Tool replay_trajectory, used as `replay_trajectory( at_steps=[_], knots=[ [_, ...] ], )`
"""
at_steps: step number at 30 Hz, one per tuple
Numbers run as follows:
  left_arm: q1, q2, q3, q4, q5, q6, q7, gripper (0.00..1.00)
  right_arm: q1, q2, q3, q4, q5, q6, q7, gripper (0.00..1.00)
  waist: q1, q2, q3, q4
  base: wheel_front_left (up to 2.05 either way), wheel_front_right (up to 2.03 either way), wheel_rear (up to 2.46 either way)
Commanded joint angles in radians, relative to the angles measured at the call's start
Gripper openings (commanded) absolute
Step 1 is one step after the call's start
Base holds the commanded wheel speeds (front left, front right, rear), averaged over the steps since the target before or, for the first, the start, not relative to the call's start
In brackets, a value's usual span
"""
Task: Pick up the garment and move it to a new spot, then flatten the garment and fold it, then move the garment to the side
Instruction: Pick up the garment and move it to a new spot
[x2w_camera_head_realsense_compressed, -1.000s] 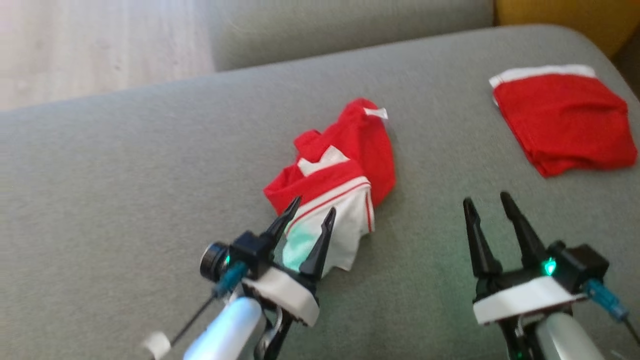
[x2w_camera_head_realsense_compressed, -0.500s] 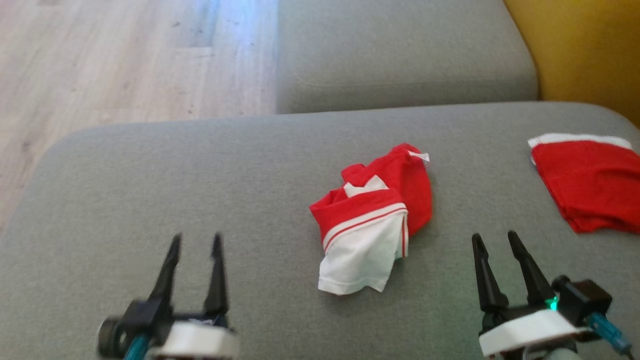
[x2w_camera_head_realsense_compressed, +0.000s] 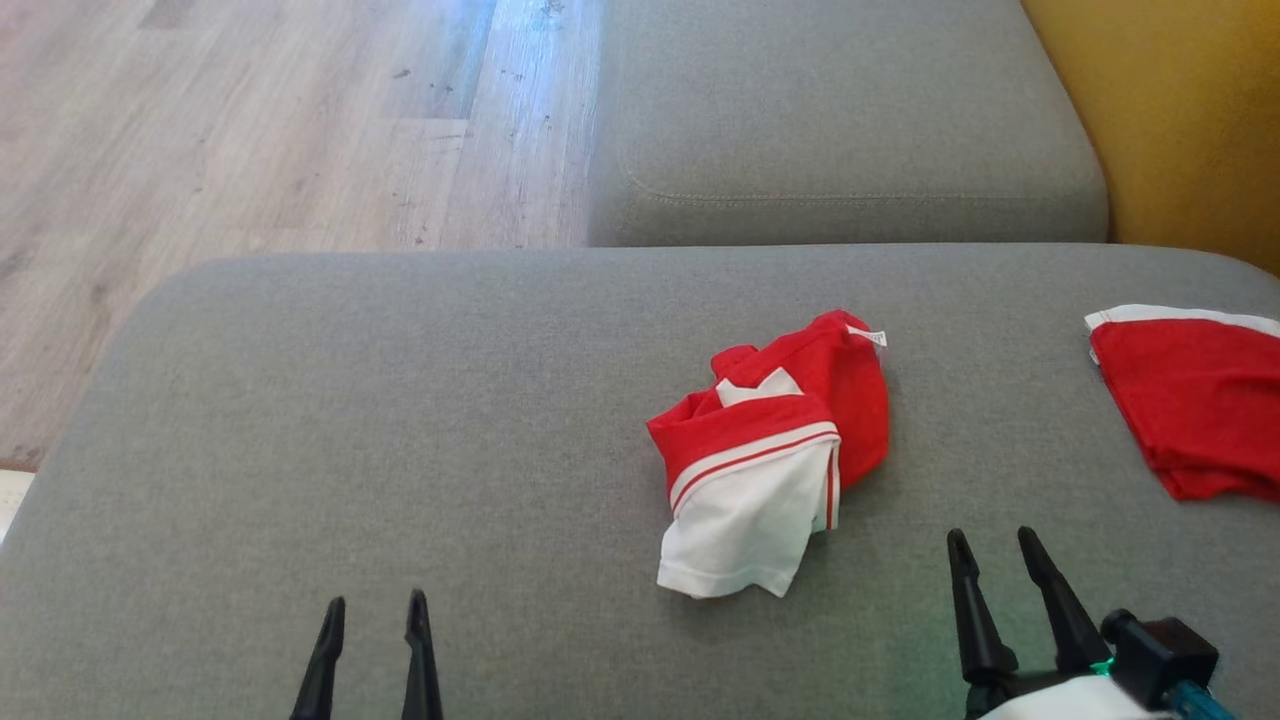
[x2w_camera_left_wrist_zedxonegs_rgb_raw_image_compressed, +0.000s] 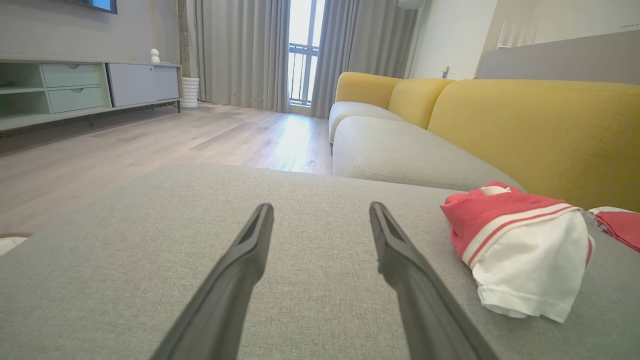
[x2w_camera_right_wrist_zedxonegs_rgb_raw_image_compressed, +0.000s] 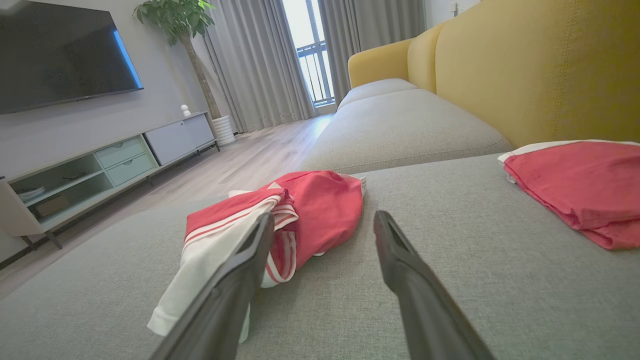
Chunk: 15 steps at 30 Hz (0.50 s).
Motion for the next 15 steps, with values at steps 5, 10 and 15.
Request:
replay_trajectory(
  at_steps=[5,10,15],
  knots=[
    [-0.048,-0.026,0.069,-0.038,0.046,-0.025,-0.010,1.00,-0.029,-0.006,0.018,-0.024,-0.010,-0.001,-0.011,1.00,0.0001,-0.0001,-0.007,-0.003,0.00,0.00,0.00],
    [-0.042,-0.034,0.093,-0.033,0.067,-0.045,-0.010,1.00,-0.031,-0.005,0.020,-0.019,-0.009,-0.001,-0.011,1.00,0.0001,-0.0001,-0.015,-0.011,0.00,0.00,0.00],
    [-0.036,-0.042,0.106,-0.023,0.083,-0.060,-0.010,1.00,-0.029,-0.004,0.023,-0.012,-0.006,-0.001,-0.011,1.00,0.0001,-0.0001,-0.025,-0.018,0.00,0.00,0.00]
  ],
)
